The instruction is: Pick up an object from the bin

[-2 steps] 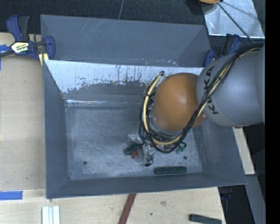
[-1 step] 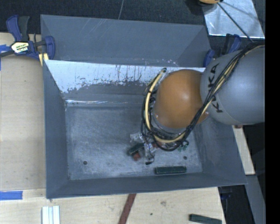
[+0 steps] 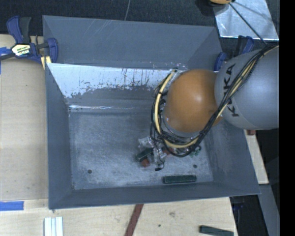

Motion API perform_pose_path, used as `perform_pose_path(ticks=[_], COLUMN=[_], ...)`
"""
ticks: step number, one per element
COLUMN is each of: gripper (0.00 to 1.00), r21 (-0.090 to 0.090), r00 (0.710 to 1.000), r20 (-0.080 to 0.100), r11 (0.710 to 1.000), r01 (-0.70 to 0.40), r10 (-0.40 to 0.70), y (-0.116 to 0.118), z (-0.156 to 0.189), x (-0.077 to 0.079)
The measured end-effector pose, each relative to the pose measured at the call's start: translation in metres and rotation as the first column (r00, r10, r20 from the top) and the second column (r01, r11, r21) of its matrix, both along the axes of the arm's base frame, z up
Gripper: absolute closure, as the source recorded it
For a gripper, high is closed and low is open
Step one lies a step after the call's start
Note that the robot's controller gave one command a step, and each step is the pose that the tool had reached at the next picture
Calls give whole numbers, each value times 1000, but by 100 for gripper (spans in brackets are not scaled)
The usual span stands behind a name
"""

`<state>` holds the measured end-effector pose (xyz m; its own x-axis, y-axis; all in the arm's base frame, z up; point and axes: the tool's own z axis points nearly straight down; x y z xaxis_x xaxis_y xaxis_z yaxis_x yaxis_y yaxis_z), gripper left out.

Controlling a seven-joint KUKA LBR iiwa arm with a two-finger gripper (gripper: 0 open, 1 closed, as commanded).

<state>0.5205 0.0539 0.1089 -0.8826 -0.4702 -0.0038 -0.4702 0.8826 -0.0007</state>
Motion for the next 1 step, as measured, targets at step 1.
perform_pose_path(ticks=[1], gripper=[100], r21=[0], r00=[1000], r20=[2], r11=[1000], r01=[0], r10=[0], y=[0], z=[9], x=[1])
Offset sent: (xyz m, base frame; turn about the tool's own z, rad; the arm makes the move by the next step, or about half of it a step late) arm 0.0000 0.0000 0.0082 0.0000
